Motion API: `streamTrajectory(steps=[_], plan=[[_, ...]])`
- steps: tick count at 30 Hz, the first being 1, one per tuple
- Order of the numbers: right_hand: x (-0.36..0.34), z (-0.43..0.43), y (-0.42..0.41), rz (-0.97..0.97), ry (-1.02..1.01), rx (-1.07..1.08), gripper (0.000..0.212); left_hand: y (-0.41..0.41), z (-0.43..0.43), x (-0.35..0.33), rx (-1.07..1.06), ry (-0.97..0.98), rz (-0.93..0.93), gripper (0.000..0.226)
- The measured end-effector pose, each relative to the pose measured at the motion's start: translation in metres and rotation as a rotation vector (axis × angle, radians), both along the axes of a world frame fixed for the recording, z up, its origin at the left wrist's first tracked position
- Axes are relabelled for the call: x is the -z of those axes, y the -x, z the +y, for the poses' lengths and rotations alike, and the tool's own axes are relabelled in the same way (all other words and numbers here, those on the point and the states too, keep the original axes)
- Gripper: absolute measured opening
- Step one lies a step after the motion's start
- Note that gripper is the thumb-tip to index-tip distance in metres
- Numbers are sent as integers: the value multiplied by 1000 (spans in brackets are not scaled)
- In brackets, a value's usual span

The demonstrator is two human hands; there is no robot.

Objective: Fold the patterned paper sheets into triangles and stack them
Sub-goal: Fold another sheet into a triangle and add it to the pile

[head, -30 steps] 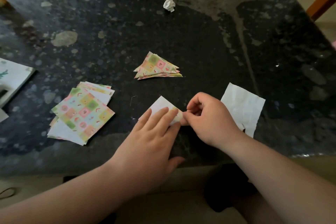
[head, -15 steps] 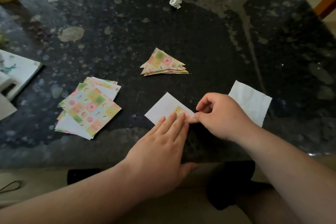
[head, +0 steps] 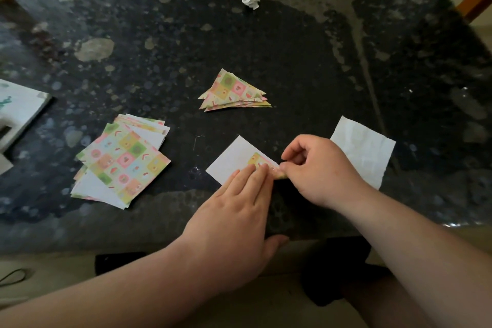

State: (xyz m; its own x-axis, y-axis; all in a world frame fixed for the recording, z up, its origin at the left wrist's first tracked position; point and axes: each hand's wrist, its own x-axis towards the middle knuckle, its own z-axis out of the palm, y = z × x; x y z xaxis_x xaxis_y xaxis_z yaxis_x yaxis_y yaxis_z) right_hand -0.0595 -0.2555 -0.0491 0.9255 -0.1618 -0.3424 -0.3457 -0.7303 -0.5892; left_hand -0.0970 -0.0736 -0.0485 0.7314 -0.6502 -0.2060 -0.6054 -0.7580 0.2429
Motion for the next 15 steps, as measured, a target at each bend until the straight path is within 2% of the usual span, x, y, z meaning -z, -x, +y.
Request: streamTrajectory(steps=[4,11,15], plan=[[0,2,-1,-4,10,11,18,1,0,3,28,-90,7,92],[3,3,-1,-17,32,19,19,5,-1,7,5,-109,-20,95],[4,4,0,-18,38,26,19,4,-4,3,24,-19,-33,94]])
